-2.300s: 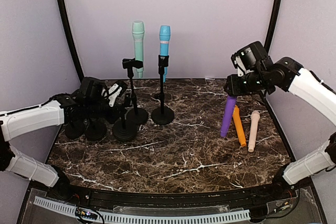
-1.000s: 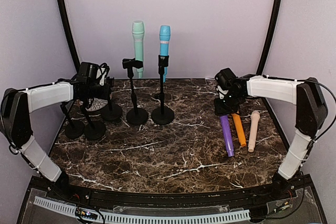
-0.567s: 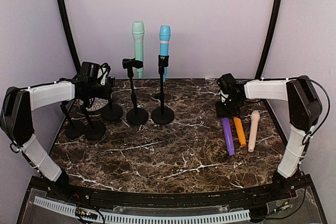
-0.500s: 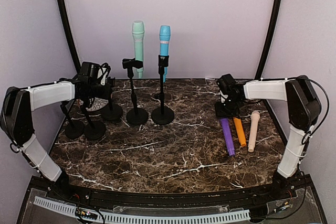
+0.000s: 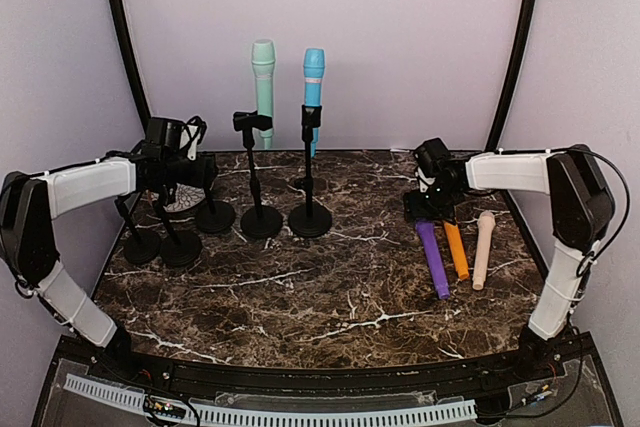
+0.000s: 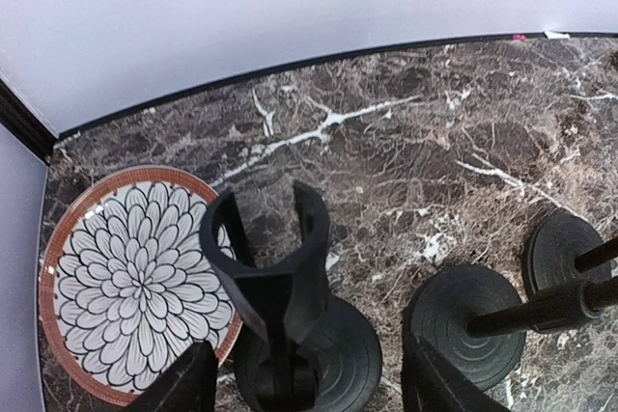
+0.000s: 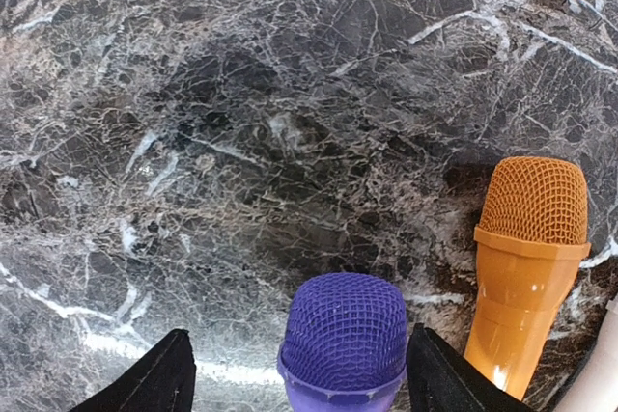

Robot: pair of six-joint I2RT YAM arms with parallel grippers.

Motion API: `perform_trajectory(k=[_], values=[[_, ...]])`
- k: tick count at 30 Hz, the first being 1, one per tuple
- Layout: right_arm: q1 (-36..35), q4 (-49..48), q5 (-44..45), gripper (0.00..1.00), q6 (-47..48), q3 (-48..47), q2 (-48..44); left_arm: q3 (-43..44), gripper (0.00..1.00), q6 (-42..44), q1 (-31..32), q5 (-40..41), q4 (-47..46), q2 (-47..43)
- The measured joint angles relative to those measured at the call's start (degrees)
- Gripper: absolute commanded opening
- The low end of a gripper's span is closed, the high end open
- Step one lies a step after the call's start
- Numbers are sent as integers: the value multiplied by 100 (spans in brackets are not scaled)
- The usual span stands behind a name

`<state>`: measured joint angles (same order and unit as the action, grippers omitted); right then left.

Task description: Remove the microphone from the stand

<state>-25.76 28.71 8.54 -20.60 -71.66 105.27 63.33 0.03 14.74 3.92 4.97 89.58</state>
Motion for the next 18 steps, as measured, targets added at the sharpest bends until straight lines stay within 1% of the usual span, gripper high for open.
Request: perform_trajectory(k=[3, 6, 9, 11, 13, 16, 18], values=[[0, -17, -116, 82, -33, 83, -221, -236, 73, 98, 0, -11, -195, -437], [0, -44, -254, 86, -59, 190, -667, -498, 74, 197, 0, -70, -461, -927], [2, -125, -428, 89, -81, 310, -1233, -763, 75, 330, 0, -380, -817, -1373], [2, -229, -568, 91, -90, 422, -1572, -929, 75, 433, -2, -809, -1029, -1591], [2, -356, -782, 91, -87, 584, -1921, -1069, 75, 557, -2, -1484, -1248, -1731], [7, -605, -1172, 92, -94, 907, -2369, -1152, 75, 597, 0, -2636, -1510, -1733], [7, -706, -1405, 93, -98, 1091, -2586, -1163, 75, 581, 4, -3239, -1648, -1655]])
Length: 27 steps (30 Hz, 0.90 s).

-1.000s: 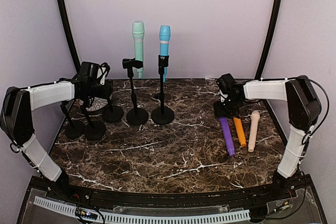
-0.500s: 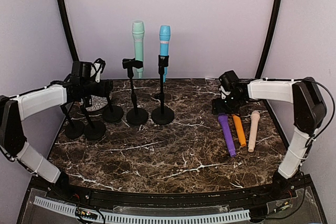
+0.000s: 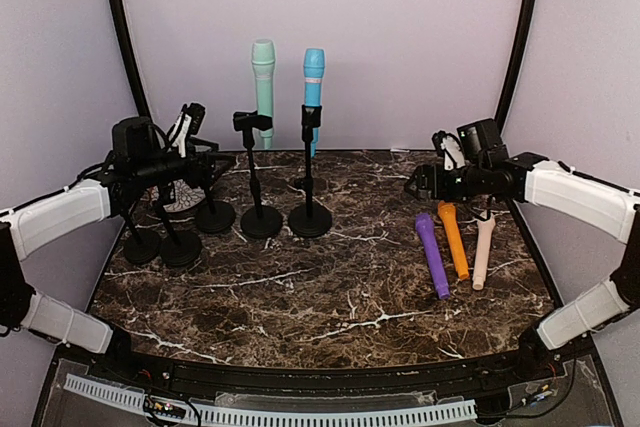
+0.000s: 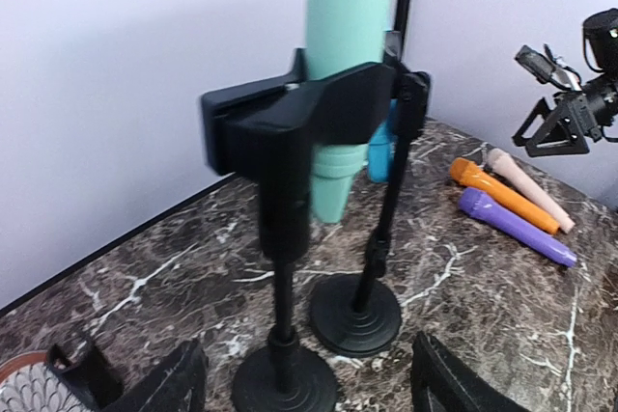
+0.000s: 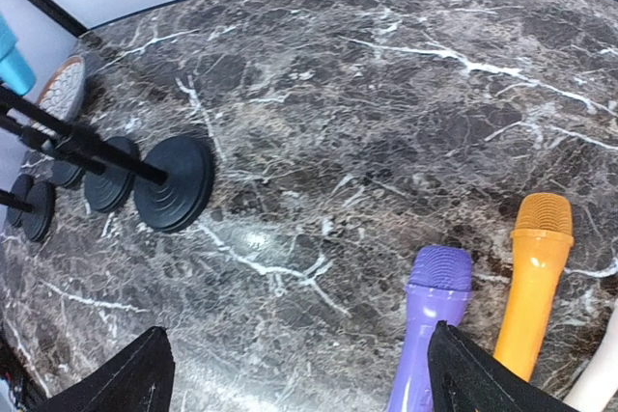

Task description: Remove the microphone from the stand

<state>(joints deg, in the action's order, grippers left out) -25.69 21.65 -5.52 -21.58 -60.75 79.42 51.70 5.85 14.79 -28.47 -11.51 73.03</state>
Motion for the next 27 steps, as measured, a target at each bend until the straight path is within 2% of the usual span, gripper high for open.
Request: perform_trajectory(k=[4, 10, 20, 27], values=[[0, -260, -553, 94, -37, 378, -437, 7, 75, -63, 0, -732, -219, 302], [0, -682, -1255, 96, -107, 656, -914, 208, 73, -273, 0, -1272, -511, 981], [0, -1012, -1733, 95, -122, 962, -1220, 647, 62, -398, 22, -1224, -970, 1495], [0, -1051, -1777, 96, -129, 1086, -1388, 1014, 45, -407, 24, -1073, -1078, 1969]])
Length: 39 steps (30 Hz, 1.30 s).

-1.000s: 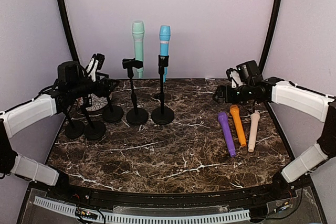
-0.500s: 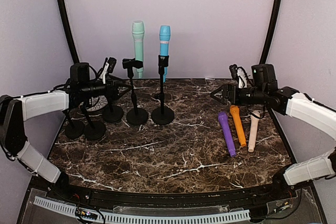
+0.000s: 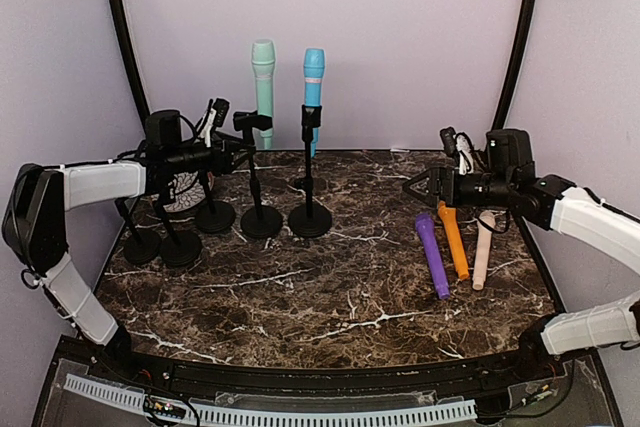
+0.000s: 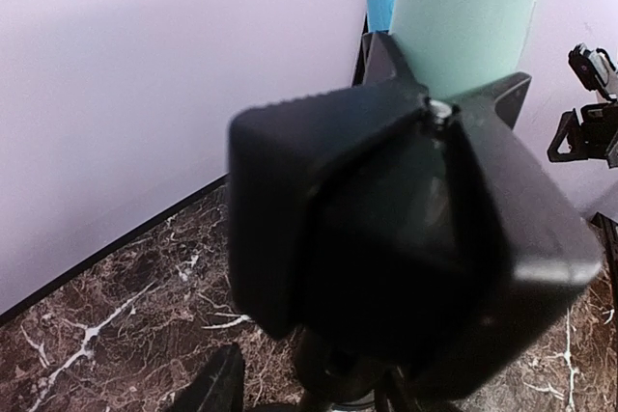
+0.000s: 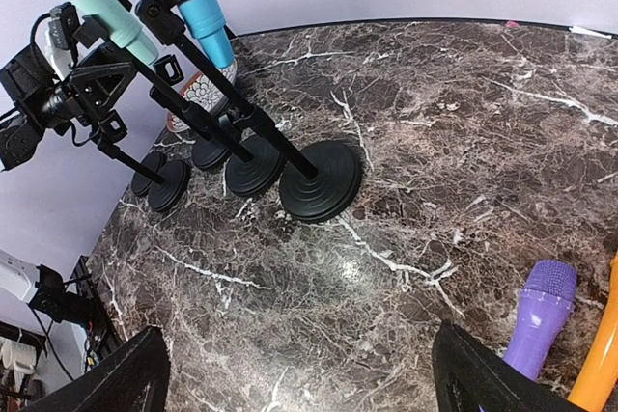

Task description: Remove the microphone from the stand

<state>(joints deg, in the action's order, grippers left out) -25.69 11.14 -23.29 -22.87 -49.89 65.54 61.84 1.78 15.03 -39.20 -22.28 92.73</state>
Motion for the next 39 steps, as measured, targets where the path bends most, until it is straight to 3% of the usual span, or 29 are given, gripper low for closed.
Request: perform_trajectory(k=[5, 11, 14, 18, 22, 30, 39], values=[[0, -72, -2, 95, 0, 26, -70, 70, 37, 55, 22, 13, -24, 105], [0, -87, 0, 95, 0, 55, -70, 131, 47, 94, 68, 22, -26, 138], [0, -107, 0, 95, -2, 105, -70, 186, 47, 105, 94, 74, -42, 140], [0, -136, 0, 95, -9, 179, -70, 188, 38, 74, 140, 205, -214, 140], [0, -136, 2, 95, -15, 208, -70, 164, 22, -13, 166, 297, -468, 140], [0, -138, 39, 95, -22, 225, -70, 28, 5, 15, 216, 391, -664, 98], [0, -173, 59, 95, -39, 225, -74, -337, 0, 101, 332, 544, -605, -302]])
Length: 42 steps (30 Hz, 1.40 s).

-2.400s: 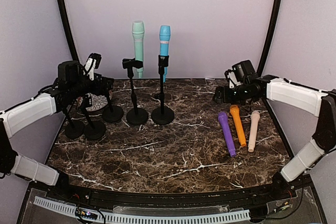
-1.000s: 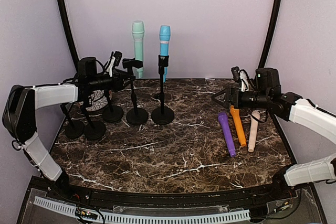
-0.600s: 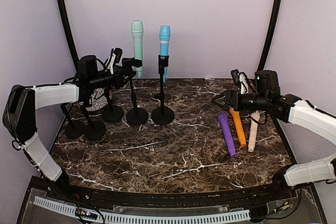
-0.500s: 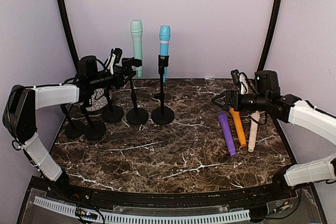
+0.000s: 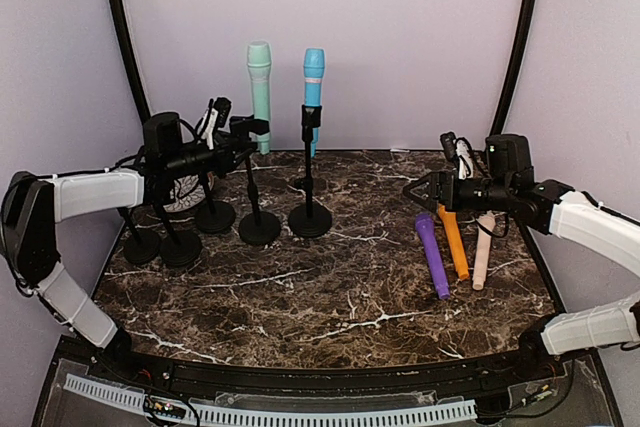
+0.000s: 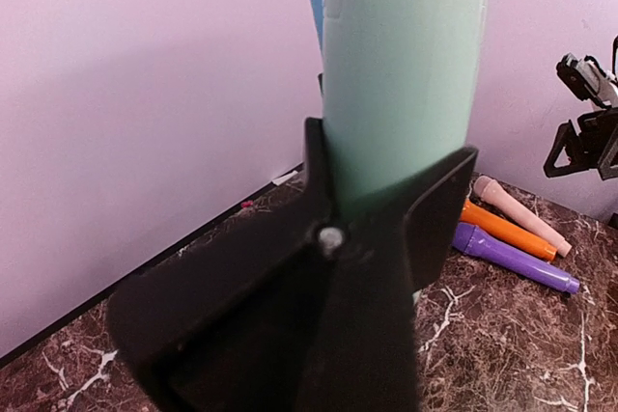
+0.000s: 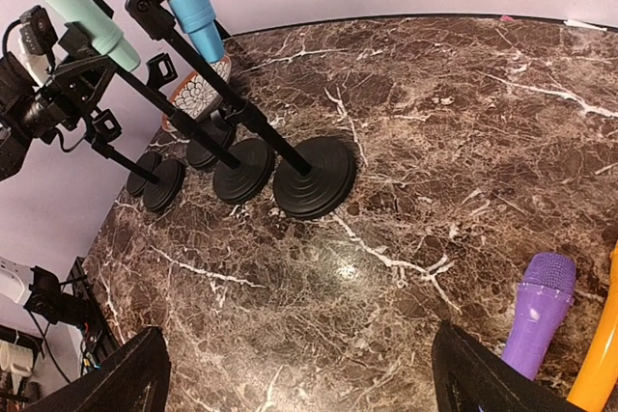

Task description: Remove the microphone from the stand

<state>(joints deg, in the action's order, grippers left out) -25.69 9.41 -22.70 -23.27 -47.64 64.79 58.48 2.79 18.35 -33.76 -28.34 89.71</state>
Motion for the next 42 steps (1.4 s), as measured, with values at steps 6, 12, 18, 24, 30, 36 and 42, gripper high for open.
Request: perform_trajectory(k=[6, 12, 18, 24, 30, 36, 42], values=[[0, 0, 4, 95, -9, 22, -35, -520, 0, 0, 350, 264, 105, -612], [0, -9, 4, 95, -68, 59, -114, -1117, 0, -59, 920, 695, 116, -1325], [0, -22, 13, 95, -133, 122, -175, -1558, 0, -109, 1670, 1252, 188, -2052], [0, -68, 22, 95, -219, 205, -260, -1891, 0, -164, 2391, 1792, 262, -2490], [0, -98, 24, 95, -289, 352, -417, -1956, 0, -190, 3237, 2485, 525, -2544], [0, -105, 28, 95, -361, 490, -531, -1958, 0, -385, 3958, 3250, 599, -2566], [0, -179, 35, 95, -452, 557, -535, -1873, 0, -632, 4277, 3943, 592, -2444]])
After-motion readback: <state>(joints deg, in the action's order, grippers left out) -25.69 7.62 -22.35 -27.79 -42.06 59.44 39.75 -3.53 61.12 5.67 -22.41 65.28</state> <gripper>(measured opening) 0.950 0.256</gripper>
